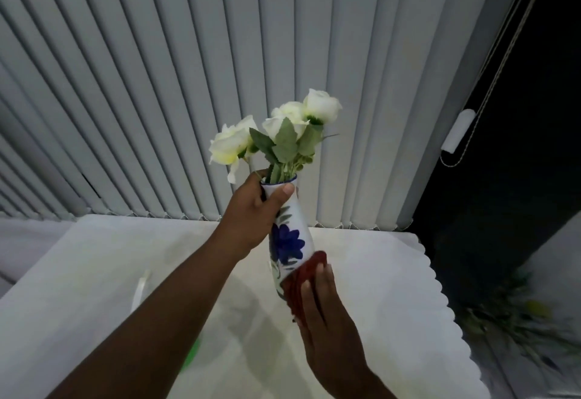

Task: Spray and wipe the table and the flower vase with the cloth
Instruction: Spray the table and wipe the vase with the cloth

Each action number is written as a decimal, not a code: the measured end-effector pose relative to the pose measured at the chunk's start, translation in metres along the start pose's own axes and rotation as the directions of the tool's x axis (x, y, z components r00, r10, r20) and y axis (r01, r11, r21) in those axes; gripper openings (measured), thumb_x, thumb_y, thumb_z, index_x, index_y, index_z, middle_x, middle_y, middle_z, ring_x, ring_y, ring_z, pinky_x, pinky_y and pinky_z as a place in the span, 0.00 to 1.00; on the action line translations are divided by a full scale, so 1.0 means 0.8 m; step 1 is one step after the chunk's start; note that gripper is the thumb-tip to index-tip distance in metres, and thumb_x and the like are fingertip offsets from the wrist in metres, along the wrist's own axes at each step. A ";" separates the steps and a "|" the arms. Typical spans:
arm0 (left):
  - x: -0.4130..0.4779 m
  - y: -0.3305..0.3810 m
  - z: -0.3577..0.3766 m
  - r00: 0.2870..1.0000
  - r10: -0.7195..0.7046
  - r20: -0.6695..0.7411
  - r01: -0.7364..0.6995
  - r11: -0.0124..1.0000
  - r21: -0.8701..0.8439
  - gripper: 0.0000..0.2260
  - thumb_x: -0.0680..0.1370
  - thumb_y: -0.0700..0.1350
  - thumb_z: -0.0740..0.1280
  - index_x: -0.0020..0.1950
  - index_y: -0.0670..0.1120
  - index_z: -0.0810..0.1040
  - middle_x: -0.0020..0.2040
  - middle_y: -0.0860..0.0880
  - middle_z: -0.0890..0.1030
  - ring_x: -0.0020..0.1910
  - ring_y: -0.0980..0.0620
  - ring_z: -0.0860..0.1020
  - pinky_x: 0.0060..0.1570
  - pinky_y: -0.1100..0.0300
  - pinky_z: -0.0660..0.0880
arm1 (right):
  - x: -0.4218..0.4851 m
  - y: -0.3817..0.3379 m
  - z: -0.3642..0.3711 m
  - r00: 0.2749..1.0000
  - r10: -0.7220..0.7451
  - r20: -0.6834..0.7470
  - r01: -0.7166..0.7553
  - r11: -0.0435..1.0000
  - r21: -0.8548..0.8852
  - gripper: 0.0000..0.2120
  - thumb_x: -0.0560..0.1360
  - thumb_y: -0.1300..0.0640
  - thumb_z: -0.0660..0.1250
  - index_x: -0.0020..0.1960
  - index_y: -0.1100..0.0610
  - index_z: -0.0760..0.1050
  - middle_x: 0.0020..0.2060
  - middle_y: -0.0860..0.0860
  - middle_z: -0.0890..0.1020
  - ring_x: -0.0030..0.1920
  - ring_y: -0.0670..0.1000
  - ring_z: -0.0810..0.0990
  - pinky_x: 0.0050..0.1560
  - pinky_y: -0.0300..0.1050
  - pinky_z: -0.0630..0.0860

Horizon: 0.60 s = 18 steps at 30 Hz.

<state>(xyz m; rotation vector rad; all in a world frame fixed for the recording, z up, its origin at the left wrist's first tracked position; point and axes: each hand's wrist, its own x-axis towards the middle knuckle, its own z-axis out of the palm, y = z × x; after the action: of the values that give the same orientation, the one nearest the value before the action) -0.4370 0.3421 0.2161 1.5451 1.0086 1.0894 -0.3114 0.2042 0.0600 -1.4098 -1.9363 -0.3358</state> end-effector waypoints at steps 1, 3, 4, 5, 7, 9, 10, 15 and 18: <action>-0.003 0.005 -0.002 1.000 0.000 0.004 0.000 1.000 -0.006 0.23 0.68 0.61 0.69 0.59 0.51 0.76 0.55 0.49 0.84 0.55 0.50 0.82 0.59 0.45 0.78 | -0.007 -0.002 -0.003 1.000 -0.002 0.018 0.002 1.000 0.010 0.21 0.86 0.51 0.49 0.73 0.63 0.60 0.79 0.58 0.53 0.78 0.61 0.53 0.71 0.53 0.69; -0.009 0.013 -0.002 0.999 -0.002 0.034 0.002 1.000 -0.012 0.25 0.67 0.62 0.69 0.59 0.50 0.76 0.54 0.48 0.85 0.54 0.49 0.83 0.58 0.44 0.78 | 0.004 -0.006 -0.016 0.999 0.004 0.044 -0.007 0.998 0.065 0.22 0.86 0.51 0.47 0.74 0.62 0.59 0.78 0.60 0.56 0.78 0.61 0.53 0.72 0.54 0.68; -0.013 0.016 0.000 0.998 -0.003 0.058 0.004 1.000 -0.017 0.25 0.68 0.62 0.69 0.60 0.49 0.76 0.54 0.47 0.85 0.54 0.48 0.83 0.58 0.45 0.78 | 0.018 -0.009 -0.026 0.999 0.009 0.051 -0.015 0.994 0.110 0.23 0.86 0.51 0.46 0.76 0.61 0.56 0.78 0.61 0.57 0.78 0.61 0.54 0.72 0.55 0.68; -0.017 0.018 0.002 0.996 -0.002 0.087 0.003 1.000 -0.016 0.24 0.69 0.60 0.69 0.60 0.48 0.76 0.53 0.47 0.85 0.54 0.49 0.83 0.57 0.47 0.78 | 0.035 -0.012 -0.037 0.999 0.020 0.042 -0.027 0.984 0.175 0.23 0.86 0.51 0.45 0.78 0.59 0.52 0.78 0.60 0.56 0.78 0.61 0.55 0.73 0.54 0.67; -0.025 0.023 0.006 0.991 0.015 0.133 -0.014 1.000 -0.007 0.18 0.72 0.57 0.69 0.58 0.51 0.76 0.51 0.51 0.85 0.52 0.53 0.83 0.53 0.55 0.78 | 0.071 -0.013 -0.059 0.995 0.104 -0.003 -0.096 0.926 0.365 0.25 0.85 0.50 0.47 0.80 0.53 0.47 0.80 0.55 0.53 0.79 0.55 0.54 0.76 0.46 0.60; -0.032 0.029 0.008 0.988 0.038 0.146 -0.032 0.998 -0.045 0.15 0.73 0.55 0.70 0.57 0.52 0.77 0.50 0.53 0.86 0.51 0.55 0.83 0.49 0.61 0.78 | 0.096 -0.008 -0.076 0.971 0.237 0.015 -0.205 0.807 0.554 0.26 0.84 0.50 0.51 0.80 0.49 0.50 0.80 0.49 0.56 0.78 0.49 0.58 0.75 0.47 0.63; -0.034 0.033 0.007 0.988 0.052 0.145 -0.042 0.996 -0.073 0.15 0.72 0.54 0.69 0.57 0.51 0.77 0.50 0.53 0.86 0.51 0.55 0.83 0.47 0.63 0.78 | 0.100 -0.004 -0.082 0.956 0.289 0.048 -0.254 0.734 0.629 0.26 0.83 0.50 0.53 0.80 0.47 0.53 0.78 0.49 0.62 0.76 0.48 0.63 0.73 0.50 0.67; -0.037 0.051 0.002 0.990 0.075 0.119 -0.055 0.985 -0.161 0.17 0.72 0.51 0.67 0.58 0.46 0.77 0.49 0.48 0.87 0.51 0.49 0.84 0.43 0.61 0.80 | 0.055 -0.005 -0.088 0.879 0.423 0.222 -0.426 0.485 0.763 0.24 0.81 0.53 0.58 0.72 0.33 0.63 0.60 0.49 0.83 0.48 0.49 0.85 0.47 0.47 0.83; -0.041 0.052 0.002 0.988 0.073 0.136 -0.048 0.983 -0.175 0.15 0.73 0.52 0.67 0.56 0.47 0.78 0.50 0.46 0.86 0.52 0.47 0.84 0.47 0.59 0.81 | 0.027 -0.021 -0.082 0.870 0.387 0.306 -0.445 0.349 0.824 0.37 0.75 0.51 0.71 0.77 0.38 0.56 0.71 0.49 0.75 0.43 0.46 0.85 0.31 0.45 0.81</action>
<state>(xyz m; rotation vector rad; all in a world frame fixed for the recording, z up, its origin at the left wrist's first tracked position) -0.4399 0.3021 0.2509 1.4987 0.7556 1.0627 -0.3045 0.1755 0.1250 -1.0760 -1.2917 0.8908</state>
